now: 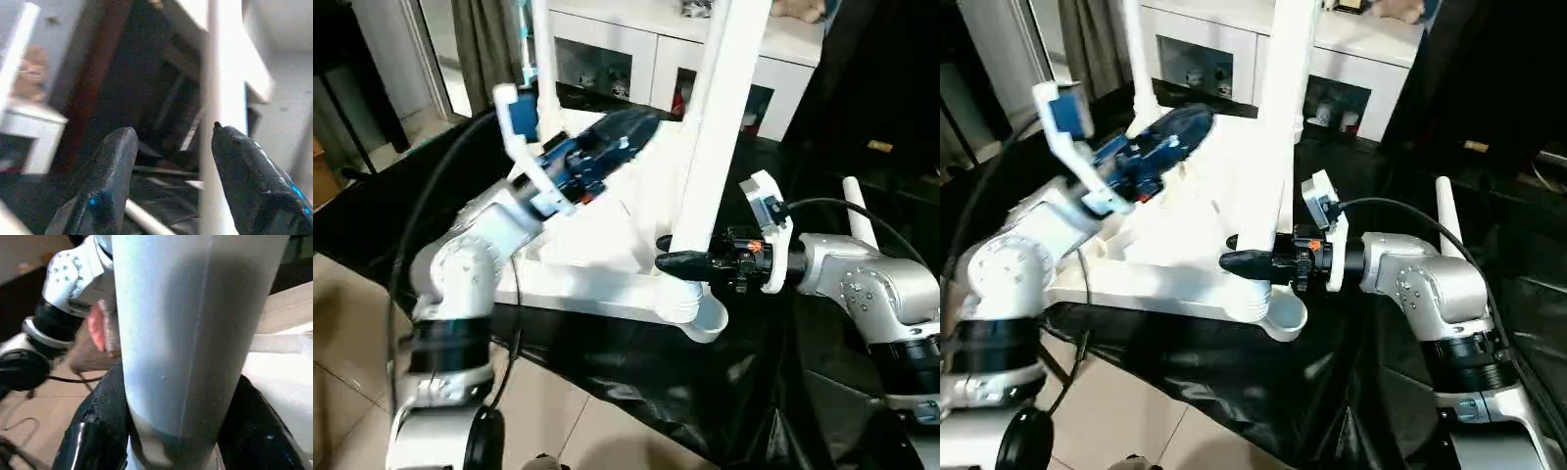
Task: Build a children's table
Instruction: Pick table leg
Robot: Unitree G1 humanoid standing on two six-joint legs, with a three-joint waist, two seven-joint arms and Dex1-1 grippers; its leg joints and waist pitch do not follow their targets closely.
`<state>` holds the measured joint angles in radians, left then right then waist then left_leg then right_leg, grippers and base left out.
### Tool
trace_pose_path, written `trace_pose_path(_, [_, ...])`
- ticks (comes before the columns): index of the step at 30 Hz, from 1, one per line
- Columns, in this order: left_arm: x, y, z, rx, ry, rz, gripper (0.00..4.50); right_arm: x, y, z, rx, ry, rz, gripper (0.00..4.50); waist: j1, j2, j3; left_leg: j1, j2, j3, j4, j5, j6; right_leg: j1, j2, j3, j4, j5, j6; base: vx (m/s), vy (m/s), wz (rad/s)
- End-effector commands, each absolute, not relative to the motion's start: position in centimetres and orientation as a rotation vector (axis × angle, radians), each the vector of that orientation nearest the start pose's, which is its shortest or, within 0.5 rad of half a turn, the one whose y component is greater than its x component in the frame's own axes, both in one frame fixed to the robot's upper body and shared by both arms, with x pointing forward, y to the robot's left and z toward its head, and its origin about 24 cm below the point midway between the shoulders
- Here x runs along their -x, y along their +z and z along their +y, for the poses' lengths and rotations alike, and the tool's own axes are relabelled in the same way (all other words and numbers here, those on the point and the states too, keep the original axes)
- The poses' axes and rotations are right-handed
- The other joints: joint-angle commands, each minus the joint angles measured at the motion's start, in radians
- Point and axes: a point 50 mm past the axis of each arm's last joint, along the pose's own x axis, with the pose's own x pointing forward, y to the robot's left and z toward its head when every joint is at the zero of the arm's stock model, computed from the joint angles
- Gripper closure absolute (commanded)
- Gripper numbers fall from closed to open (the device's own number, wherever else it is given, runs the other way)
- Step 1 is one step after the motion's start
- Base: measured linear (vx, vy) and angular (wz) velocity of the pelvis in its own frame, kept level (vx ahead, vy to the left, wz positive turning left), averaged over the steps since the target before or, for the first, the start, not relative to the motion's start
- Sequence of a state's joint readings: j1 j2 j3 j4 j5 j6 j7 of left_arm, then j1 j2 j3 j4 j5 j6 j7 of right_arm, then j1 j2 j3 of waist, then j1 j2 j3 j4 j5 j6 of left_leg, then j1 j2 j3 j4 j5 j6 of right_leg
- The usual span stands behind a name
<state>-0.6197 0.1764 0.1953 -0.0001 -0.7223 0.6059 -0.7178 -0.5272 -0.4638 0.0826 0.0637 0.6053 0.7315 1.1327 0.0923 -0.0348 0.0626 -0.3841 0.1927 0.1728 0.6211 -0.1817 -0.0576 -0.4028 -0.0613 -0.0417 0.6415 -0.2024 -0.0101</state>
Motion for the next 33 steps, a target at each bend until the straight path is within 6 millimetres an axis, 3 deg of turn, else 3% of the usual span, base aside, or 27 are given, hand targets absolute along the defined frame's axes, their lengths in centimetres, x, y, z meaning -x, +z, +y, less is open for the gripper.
trace_pose_path(1, [-32.9, 17.5, 13.9, 0.161, -0.722, -0.110, 1.68, -30.9, 13.6, -14.9, -0.095, 1.100, 0.157, 2.62, -0.004, -0.007, -0.069, 0.017, 0.035, -0.006, -0.072, -0.121, -0.002, 0.047, -0.066, 0.040, -0.081, -0.158, -0.162, 0.000, 0.000, 0.00])
trace_pose_path(2, [-32.9, 17.5, 13.9, 0.161, -0.722, -0.110, 1.68, -30.9, 13.6, -14.9, -0.095, 1.100, 0.157, 2.62, -0.004, -0.007, -0.071, 0.017, 0.035, -0.009, -0.074, -0.122, -0.009, 0.050, -0.067, 0.039, -0.082, -0.175, -0.144, 0.000, 0.000, 0.00])
trace_pose_path(3, [-32.9, 16.1, 14.6, 0.019, -0.616, -0.046, 1.68, -31.5, 13.3, -15.4, -0.090, 0.945, 0.111, 2.62, -0.007, -0.006, -0.073, 0.019, 0.035, -0.009, -0.075, -0.127, -0.022, 0.049, -0.069, 0.040, -0.083, -0.200, -0.123, 0.000, 0.000, 0.00])
trace_pose_path(4, [-32.6, 15.2, 15.0, -0.034, -0.554, -0.009, 1.68, -31.4, 13.0, -15.6, -0.108, 0.868, 0.086, 2.62, -0.010, 0.002, -0.072, 0.020, 0.034, -0.009, -0.077, -0.129, -0.038, 0.046, -0.066, 0.041, -0.082, -0.203, -0.115, 0.000, 0.000, 0.00])
trace_pose_path(6, [-32.5, 14.9, 15.2, -0.045, -0.528, 0.003, 1.68, -31.2, 12.8, -15.7, -0.118, 0.842, 0.076, 2.62, -0.011, 0.001, -0.076, 0.022, 0.032, -0.008, -0.077, -0.140, -0.042, 0.048, -0.063, 0.040, -0.081, -0.183, -0.126, 0.000, 0.000, 0.00])
trace_pose_path(7, [-32.1, 14.5, 15.4, -0.019, -0.490, 0.006, 1.68, -30.7, 12.4, -15.6, -0.140, 0.802, 0.068, 2.62, -0.008, 0.014, -0.078, 0.022, 0.032, -0.010, -0.077, -0.132, -0.045, 0.047, -0.063, 0.040, -0.077, -0.156, -0.135, 0.000, 0.000, 0.00])
trace_pose_path(8, [-32.0, 14.4, 15.4, -0.011, -0.481, 0.006, 1.68, -30.6, 12.3, -15.5, -0.145, 0.792, 0.067, 2.62, -0.009, 0.009, -0.075, 0.022, 0.033, -0.008, -0.078, -0.143, -0.040, 0.045, -0.060, 0.040, -0.080, -0.128, -0.150, 0.000, 0.000, 0.00])
trace_pose_path(9, [-31.4, 12.8, 16.3, -0.021, -0.359, 0.023, 1.68, -30.1, 10.9, -15.9, -0.161, 0.617, 0.053, 2.62, -0.008, 0.029, -0.074, 0.019, 0.035, -0.011, -0.081, -0.159, -0.047, 0.042, -0.061, 0.040, -0.080, -0.110, -0.159, 0.000, 0.000, 0.00])
trace_pose_path(10, [-31.3, 12.2, 16.7, -0.035, -0.308, 0.024, 1.68, -29.9, 10.4, -16.0, -0.147, 0.562, 0.053, 2.62, -0.009, 0.027, -0.073, 0.018, 0.036, -0.012, -0.082, -0.165, -0.049, 0.041, -0.061, 0.039, -0.083, -0.101, -0.158, 0.000, 0.000, 0.00])
trace_pose_path(11, [-31.1, 11.7, 17.0, -0.048, -0.268, 0.023, 1.68, -29.7, 10.0, -16.1, -0.133, 0.521, 0.052, 2.62, -0.012, 0.016, -0.074, 0.019, 0.030, -0.012, -0.083, -0.191, -0.049, 0.047, -0.060, 0.038, -0.086, -0.128, -0.153, 0.000, 0.000, 0.00])
trace_pose_path(12, [-31.0, 11.3, 17.4, -0.064, -0.232, 0.009, 1.68, -29.6, 9.8, -16.3, -0.117, 0.477, 0.043, 2.62, -0.008, 0.036, -0.074, 0.020, 0.029, -0.015, -0.084, -0.206, -0.052, 0.046, -0.060, 0.038, -0.088, -0.160, -0.144, 0.000, 0.000, 0.00])
trace_pose_path(13, [-30.5, 10.7, 17.7, -0.091, -0.220, 0.009, 1.68, -29.3, 9.3, -16.5, -0.107, 0.427, 0.042, 2.62, -0.012, 0.031, -0.070, 0.021, 0.029, -0.012, -0.086, -0.227, -0.052, 0.043, -0.058, 0.039, -0.096, -0.185, -0.137, 0.000, 0.000, 0.00])
trace_pose_path(14, [-29.7, 10.1, 18.1, -0.091, -0.182, 0.008, 1.68, -29.0, 9.0, -16.8, -0.081, 0.338, 0.022, 2.62, -0.014, 0.048, -0.070, 0.022, 0.029, -0.016, -0.089, -0.253, -0.059, 0.042, -0.060, 0.038, -0.100, -0.212, -0.124, 0.000, 0.000, 0.00])
trace_pose_path(15, [-29.1, 9.7, 18.5, -0.093, -0.148, 0.006, 1.68, -28.8, 8.9, -17.2, -0.060, 0.263, 0.001, 2.62, -0.016, 0.042, -0.071, 0.017, 0.029, -0.017, -0.090, -0.244, -0.061, 0.045, -0.060, 0.038, -0.098, -0.203, -0.117, 0.000, 0.000, 0.00])
trace_pose_path(19, [-27.0, 8.9, 19.9, -0.041, 0.065, -0.007, 1.68, -27.5, 8.6, -17.0, 0.011, 0.228, -0.030, 2.62, -0.026, 0.046, -0.067, 0.015, 0.028, -0.016, -0.092, -0.294, -0.043, 0.042, -0.057, 0.039, -0.107, -0.255, -0.105, 0.000, 0.000, 0.00])
trace_pose_path(22, [-26.4, 8.7, 19.9, 0.001, 0.051, -0.021, 1.68, -27.2, 8.2, -16.8, 0.025, 0.235, -0.020, 2.62, -0.032, 0.045, -0.062, 0.021, 0.023, -0.016, -0.093, -0.344, -0.030, 0.031, -0.054, 0.037, -0.121, -0.363, -0.076, 0.000, 0.000, 0.00])
trace_pose_path(25, [-25.7, 8.4, 18.9, -0.032, -0.027, -0.042, 1.68, -26.9, 7.3, -16.6, -0.025, 0.201, -0.010, 2.62, -0.033, 0.044, -0.058, 0.017, 0.025, -0.020, -0.097, -0.361, -0.027, 0.027, -0.057, 0.037, -0.128, -0.413, -0.052, 0.000, 0.000, 0.00])
trace_pose_path(26, [-25.7, 8.4, 18.8, -0.036, -0.037, -0.036, 1.68, -26.9, 7.2, -16.5, -0.026, 0.197, -0.007, 2.62, -0.030, 0.049, -0.061, 0.016, 0.020, -0.014, -0.092, -0.360, -0.010, 0.024, -0.070, 0.047, -0.131, -0.431, -0.050, 0.000, 0.000, 0.00])
trace_pose_path(27, [-25.7, 8.4, 18.8, -0.036, -0.037, -0.036, 1.68, -26.9, 7.2, -16.5, -0.026, 0.197, -0.007, 2.62, -0.028, 0.046, -0.062, 0.014, 0.017, -0.011, -0.089, -0.350, 0.008, 0.026, -0.080, 0.054, -0.135, -0.445, -0.054, 0.000, 0.000, 0.00])
trace_pose_path(28, [-25.9, 8.3, 18.6, -0.041, -0.039, -0.024, 1.68, -26.8, 6.9, -16.4, -0.028, 0.192, 0.003, 2.62, -0.016, 0.047, -0.064, 0.036, 0.017, 0.008, -0.044, -0.315, 0.032, 0.007, -0.104, 0.109, -0.160, -0.513, -0.059, 0.000, 0.000, 0.00])
trace_pose_path(29, [-26.0, 8.2, 18.6, -0.046, -0.034, -0.021, 1.68, -26.7, 6.8, -16.4, -0.028, 0.192, 0.008, 2.62, -0.014, 0.040, -0.062, 0.021, 0.013, 0.003, -0.038, -0.299, 0.047, 0.023, -0.116, 0.128, -0.163, -0.534, -0.061, 0.000, 0.000, 0.00])
trace_pose_path(30, [-26.1, 8.3, 18.6, -0.046, -0.037, -0.023, 1.68, -26.6, 6.6, -16.3, -0.046, 0.187, 0.026, 2.62, -0.001, 0.043, -0.067, 0.030, 0.011, 0.004, 0.002, -0.269, 0.050, 0.018, -0.128, 0.194, -0.179, -0.598, -0.051, -0.015, 0.064, -0.19])
trace_pose_path(31, [-26.2, 8.3, 18.5, -0.045, -0.040, -0.026, 1.68, -26.6, 6.5, -16.3, -0.059, 0.183, 0.040, 2.62, 0.016, 0.023, -0.059, 0.009, -0.011, -0.010, 0.036, -0.271, 0.063, 0.042, -0.141, 0.252, -0.191, -0.671, -0.043, -0.010, 0.113, -0.42])
trace_pose_path(32, [-26.3, 8.3, 18.6, -0.074, -0.024, -0.023, 1.68, -26.4, 6.3, -16.3, -0.066, 0.180, 0.049, 2.62, 0.016, 0.023, -0.059, 0.009, -0.011, -0.010, 0.036, -0.271, 0.063, 0.042, -0.141, 0.252, -0.191, -0.671, -0.043, -0.010, 0.113, -0.42])
trace_pose_path(33, [-26.5, 8.4, 18.7, -0.106, 0.002, -0.021, 1.68, -26.2, 6.1, -16.2, -0.077, 0.175, 0.061, 2.62, 0.024, 0.029, -0.054, 0.001, -0.021, -0.051, 0.047, -0.243, 0.059, 0.046, -0.118, 0.302, -0.196, -0.708, -0.045, -0.008, 0.169, -0.57])
